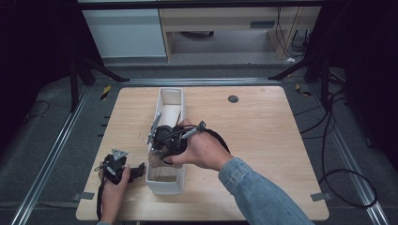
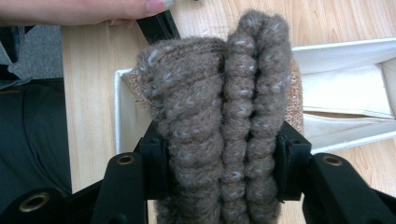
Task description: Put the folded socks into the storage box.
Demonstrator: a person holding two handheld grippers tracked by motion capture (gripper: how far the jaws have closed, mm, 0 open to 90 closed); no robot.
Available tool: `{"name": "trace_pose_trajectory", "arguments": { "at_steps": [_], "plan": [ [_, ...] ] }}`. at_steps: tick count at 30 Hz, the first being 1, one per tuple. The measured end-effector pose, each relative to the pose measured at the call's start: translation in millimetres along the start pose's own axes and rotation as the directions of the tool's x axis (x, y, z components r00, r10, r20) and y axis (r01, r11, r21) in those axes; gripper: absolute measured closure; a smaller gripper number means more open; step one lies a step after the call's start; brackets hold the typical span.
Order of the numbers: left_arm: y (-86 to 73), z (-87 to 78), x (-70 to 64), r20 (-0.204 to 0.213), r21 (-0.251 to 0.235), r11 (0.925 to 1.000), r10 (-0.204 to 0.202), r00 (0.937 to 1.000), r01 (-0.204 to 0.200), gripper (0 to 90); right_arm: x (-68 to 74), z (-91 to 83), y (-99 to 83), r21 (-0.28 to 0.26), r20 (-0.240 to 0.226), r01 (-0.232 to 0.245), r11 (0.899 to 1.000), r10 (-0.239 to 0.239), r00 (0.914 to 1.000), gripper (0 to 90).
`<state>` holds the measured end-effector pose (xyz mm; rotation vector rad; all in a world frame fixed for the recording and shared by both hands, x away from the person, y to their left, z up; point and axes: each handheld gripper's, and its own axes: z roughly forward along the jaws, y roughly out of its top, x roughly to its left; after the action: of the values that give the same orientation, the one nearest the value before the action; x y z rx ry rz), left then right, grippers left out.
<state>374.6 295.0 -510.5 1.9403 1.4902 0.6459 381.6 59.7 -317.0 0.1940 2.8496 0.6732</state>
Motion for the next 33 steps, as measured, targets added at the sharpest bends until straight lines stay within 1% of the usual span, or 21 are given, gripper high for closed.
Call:
{"name": "trace_pose_trajectory", "arguments": {
  "at_steps": [6,12,18,25,33],
  "plan": [
    [-0.1,0.2,-0.1,-0.001,-0.003,1.0,-0.001,1.0,0.001,0.0,3.8,5.7,0.2,0.009,-0.008,0.001,1.0,-0.001,1.0,50.2],
    [-0.1,0.4,-0.3,-0.001,-0.006,1.0,-0.004,1.0,0.004,0.0,7.7,15.7,-0.8,0.002,-0.02,-0.002,1.0,0.002,0.9998,50.2],
    [-0.1,0.1,0.0,-0.001,-0.001,1.0,0.001,1.0,-0.001,0.0,10.6,24.3,-1.2,-0.003,-0.022,-0.007,1.0,0.007,0.9997,50.2],
    [-0.1,0.0,0.1,0.0,0.0,1.0,0.002,1.0,-0.002,0.0,10.0,27.1,-2.8,-0.003,-0.026,-0.017,1.0,0.017,0.9995,50.2],
    [-0.1,0.0,0.1,0.0,0.0,1.0,0.002,1.0,-0.002,0.0,11.8,32.4,-3.2,-0.002,-0.022,-0.014,1.0,0.014,0.9997,49.8]
  ]
}}
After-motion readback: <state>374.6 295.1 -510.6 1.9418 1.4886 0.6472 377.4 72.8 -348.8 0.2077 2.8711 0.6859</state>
